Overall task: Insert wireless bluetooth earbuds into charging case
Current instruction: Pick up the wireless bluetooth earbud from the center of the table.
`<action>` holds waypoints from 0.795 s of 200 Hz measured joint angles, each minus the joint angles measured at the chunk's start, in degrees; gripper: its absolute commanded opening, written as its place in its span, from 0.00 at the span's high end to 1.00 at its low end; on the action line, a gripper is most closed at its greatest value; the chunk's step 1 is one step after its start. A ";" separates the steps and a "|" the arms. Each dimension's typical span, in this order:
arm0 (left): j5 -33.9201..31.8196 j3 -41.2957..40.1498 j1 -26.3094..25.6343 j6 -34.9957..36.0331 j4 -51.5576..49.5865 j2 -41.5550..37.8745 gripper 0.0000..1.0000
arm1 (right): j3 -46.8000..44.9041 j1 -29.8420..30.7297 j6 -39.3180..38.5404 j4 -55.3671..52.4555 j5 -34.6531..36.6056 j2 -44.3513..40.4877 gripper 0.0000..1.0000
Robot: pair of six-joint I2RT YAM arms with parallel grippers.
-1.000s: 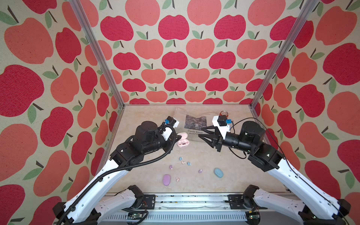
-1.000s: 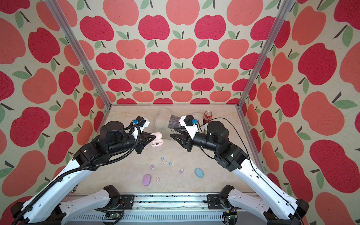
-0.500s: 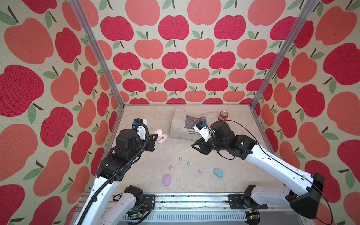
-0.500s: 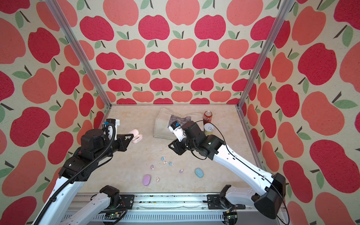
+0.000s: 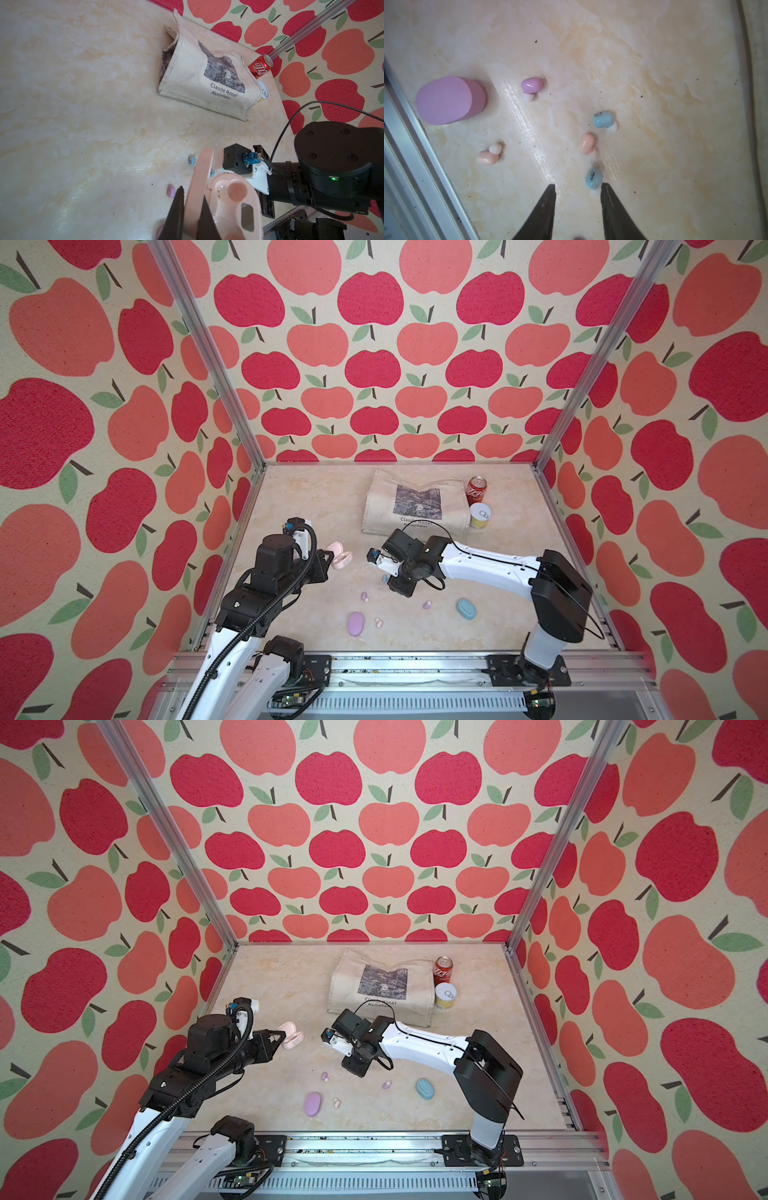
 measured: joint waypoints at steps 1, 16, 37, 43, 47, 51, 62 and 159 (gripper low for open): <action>0.00 0.00 0.02 -0.02 0.00 0.00 1.00 | 0.04 0.02 -0.09 0.04 0.00 0.09 0.60; 0.00 0.00 0.02 0.00 0.13 0.00 1.00 | 1.09 0.04 -1.73 0.42 0.39 2.01 0.60; 0.00 -0.02 0.02 0.17 0.15 0.00 1.00 | 2.82 0.04 -3.13 0.90 0.76 4.24 0.59; 0.02 -0.02 0.09 0.20 0.15 0.00 1.00 | 3.06 0.04 -3.26 1.11 0.79 4.63 0.59; 0.04 -0.02 0.13 0.22 0.17 0.02 1.00 | 3.19 0.04 -3.37 1.25 0.81 4.90 0.59; 0.07 -0.02 0.17 0.22 0.17 0.04 1.00 | 3.34 0.04 -3.48 1.31 0.83 5.09 0.59; 0.15 -0.04 0.17 0.24 0.20 0.13 1.00 | 3.69 0.04 -3.58 1.60 0.79 5.81 0.58; 1.25 -0.22 0.61 0.24 1.73 0.44 1.00 | 4.26 0.04 -4.79 1.84 0.94 9.79 0.60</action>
